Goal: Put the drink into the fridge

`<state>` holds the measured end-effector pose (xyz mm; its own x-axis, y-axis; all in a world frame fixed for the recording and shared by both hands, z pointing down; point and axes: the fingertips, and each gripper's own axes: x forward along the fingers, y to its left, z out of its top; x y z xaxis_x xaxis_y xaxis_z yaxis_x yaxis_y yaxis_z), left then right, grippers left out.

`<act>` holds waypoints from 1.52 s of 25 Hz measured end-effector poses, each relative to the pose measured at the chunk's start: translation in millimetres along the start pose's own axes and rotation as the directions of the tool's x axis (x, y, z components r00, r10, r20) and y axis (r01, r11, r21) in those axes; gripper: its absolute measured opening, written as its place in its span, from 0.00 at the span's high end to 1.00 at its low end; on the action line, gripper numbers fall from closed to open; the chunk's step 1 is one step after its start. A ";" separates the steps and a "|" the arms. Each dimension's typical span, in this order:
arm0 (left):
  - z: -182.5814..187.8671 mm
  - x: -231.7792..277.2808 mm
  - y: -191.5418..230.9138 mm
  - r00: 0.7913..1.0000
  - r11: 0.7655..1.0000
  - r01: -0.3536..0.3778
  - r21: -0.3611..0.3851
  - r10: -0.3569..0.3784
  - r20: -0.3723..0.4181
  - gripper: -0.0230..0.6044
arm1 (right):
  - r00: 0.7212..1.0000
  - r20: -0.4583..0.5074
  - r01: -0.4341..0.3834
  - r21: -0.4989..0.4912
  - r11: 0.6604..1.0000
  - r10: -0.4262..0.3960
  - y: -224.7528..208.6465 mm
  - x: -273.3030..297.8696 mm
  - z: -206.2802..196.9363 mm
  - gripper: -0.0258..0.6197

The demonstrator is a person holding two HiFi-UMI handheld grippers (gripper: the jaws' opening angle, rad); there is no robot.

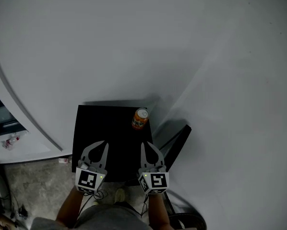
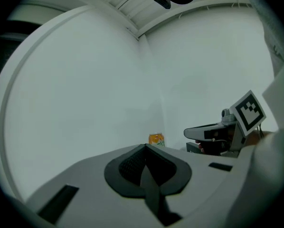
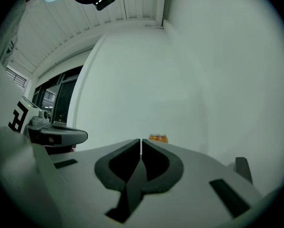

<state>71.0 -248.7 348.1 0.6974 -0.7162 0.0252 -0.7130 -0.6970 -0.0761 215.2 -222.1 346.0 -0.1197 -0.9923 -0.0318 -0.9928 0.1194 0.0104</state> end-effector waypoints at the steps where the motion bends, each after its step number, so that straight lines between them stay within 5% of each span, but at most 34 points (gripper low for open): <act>1: 0.0 4.5 0.8 1.000 1.000 -0.013 -0.006 0.013 -0.002 0.96 | 1.000 -0.003 -0.010 0.002 1.000 0.010 -4.7 6.6 2.3 0.91; 11: 1.0 37.3 8.0 0.994 0.993 -0.109 -0.037 0.108 -0.014 0.96 | 0.994 -0.076 -0.075 -0.007 0.997 0.075 -41.3 56.7 -0.9 0.91; 17: 0.9 45.7 10.2 0.988 0.988 -0.152 -0.031 0.151 -0.021 0.96 | 0.979 -0.132 -0.153 0.027 0.988 0.155 -45.6 80.1 -13.6 0.63; 22: -1.7 49.3 16.7 0.981 0.981 -0.192 -0.022 0.192 -0.024 0.96 | 0.961 -0.190 -0.195 0.039 0.980 0.199 -43.7 96.3 -26.7 0.51; 38: -5.8 66.2 27.3 0.974 0.974 -0.224 -0.031 0.223 -0.023 0.96 | 0.937 -0.248 -0.242 0.053 0.969 0.247 -44.5 129.0 -48.2 0.49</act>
<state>97.2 -315.3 353.5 0.5188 -0.8543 0.0310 -0.8530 -0.5197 -0.0484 244.3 -357.0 389.7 -0.3560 -0.9081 0.2204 -0.9333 0.3574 -0.0349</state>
